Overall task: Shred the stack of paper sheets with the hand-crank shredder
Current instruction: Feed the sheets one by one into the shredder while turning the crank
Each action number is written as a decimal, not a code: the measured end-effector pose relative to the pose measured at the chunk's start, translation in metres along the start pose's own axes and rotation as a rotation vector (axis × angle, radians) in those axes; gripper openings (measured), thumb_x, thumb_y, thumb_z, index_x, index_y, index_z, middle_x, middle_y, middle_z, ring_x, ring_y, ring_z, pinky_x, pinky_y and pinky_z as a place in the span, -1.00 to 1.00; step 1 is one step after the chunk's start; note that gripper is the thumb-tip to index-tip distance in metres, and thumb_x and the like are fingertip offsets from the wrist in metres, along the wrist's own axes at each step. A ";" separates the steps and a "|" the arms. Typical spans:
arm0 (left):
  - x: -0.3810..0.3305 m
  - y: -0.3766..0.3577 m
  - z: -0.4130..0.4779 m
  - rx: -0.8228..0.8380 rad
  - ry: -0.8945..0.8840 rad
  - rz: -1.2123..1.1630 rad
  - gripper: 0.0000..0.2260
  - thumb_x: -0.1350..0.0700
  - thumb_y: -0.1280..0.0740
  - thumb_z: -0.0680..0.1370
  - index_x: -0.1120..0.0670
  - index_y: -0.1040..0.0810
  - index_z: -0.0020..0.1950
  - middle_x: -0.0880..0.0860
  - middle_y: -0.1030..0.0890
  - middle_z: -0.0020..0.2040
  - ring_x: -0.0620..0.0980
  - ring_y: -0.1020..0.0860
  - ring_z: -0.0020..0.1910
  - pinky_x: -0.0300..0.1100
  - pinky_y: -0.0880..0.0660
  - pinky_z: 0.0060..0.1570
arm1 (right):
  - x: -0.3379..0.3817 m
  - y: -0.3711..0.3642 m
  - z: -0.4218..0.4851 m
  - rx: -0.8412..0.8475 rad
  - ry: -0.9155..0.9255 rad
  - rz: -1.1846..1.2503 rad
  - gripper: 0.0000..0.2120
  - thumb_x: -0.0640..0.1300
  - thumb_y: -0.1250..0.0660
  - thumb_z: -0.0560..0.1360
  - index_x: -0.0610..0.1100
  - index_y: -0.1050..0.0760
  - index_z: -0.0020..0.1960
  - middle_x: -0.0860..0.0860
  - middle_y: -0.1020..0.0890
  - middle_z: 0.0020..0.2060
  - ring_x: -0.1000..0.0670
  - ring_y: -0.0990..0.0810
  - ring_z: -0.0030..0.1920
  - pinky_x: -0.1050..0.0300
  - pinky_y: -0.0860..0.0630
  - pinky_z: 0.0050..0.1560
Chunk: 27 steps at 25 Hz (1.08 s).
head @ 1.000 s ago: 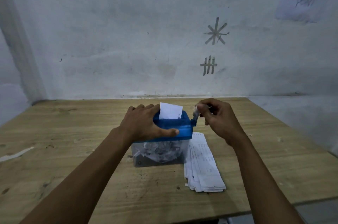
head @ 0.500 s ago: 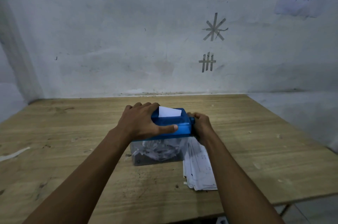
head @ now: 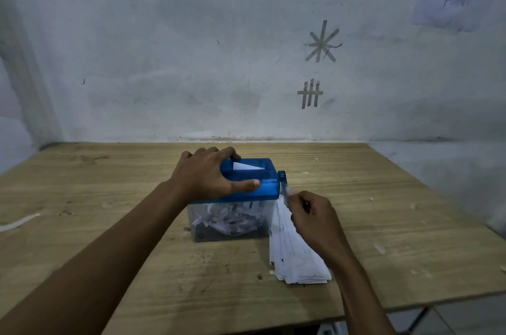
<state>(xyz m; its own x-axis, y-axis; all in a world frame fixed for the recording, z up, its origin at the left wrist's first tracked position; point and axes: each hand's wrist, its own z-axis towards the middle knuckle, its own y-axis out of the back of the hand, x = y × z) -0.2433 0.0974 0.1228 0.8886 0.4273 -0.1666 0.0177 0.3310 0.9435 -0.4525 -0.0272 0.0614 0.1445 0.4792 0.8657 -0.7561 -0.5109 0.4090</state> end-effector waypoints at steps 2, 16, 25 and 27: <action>0.001 0.001 0.004 0.008 -0.001 -0.002 -0.17 -0.68 0.03 0.20 -0.19 -0.42 0.25 -0.10 -0.55 0.10 -0.04 -0.46 0.04 -0.01 -0.23 0.07 | 0.006 0.006 -0.006 0.016 0.097 0.006 -0.90 -0.06 -0.34 0.61 -0.04 -0.51 -0.08 0.10 -0.58 -0.36 0.17 -0.51 -0.37 0.29 -0.43 -0.33; 0.001 -0.002 0.002 0.022 -0.056 0.059 -0.15 -0.69 0.08 0.22 -0.17 -0.40 0.25 -0.10 -0.52 0.16 -0.03 -0.37 0.05 0.03 -0.31 0.14 | 0.033 -0.012 0.115 -0.028 -0.141 0.473 -0.75 -0.09 -0.38 0.58 -0.14 -0.49 -0.25 -0.02 -0.50 -0.42 -0.01 -0.44 -0.37 0.14 -0.40 -0.33; -0.008 -0.010 -0.001 -0.106 0.065 0.047 -0.17 -0.68 0.13 0.26 -0.20 -0.42 0.25 -0.03 -0.58 0.09 0.03 -0.52 0.10 0.07 -0.34 0.18 | -0.012 -0.027 0.054 0.145 -0.526 0.286 -0.75 -0.10 -0.11 0.66 -0.13 -0.37 -0.16 0.00 -0.31 -0.53 0.07 -0.19 -0.56 0.27 -0.11 -0.53; -0.008 -0.011 -0.002 -0.115 0.065 0.051 -0.15 -0.68 0.15 0.26 -0.19 -0.43 0.27 -0.04 -0.59 0.08 0.02 -0.53 0.08 0.06 -0.34 0.17 | -0.012 -0.029 0.048 0.098 -0.520 0.287 -0.74 -0.09 -0.09 0.67 -0.12 -0.35 -0.17 0.02 -0.31 -0.55 0.08 -0.20 -0.59 0.27 -0.11 -0.52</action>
<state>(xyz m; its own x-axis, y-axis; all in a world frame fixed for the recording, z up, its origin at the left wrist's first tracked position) -0.2510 0.0920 0.1132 0.8555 0.4984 -0.1406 -0.0828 0.3997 0.9129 -0.4016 -0.0520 0.0527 0.2550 -0.0868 0.9630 -0.7526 -0.6431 0.1413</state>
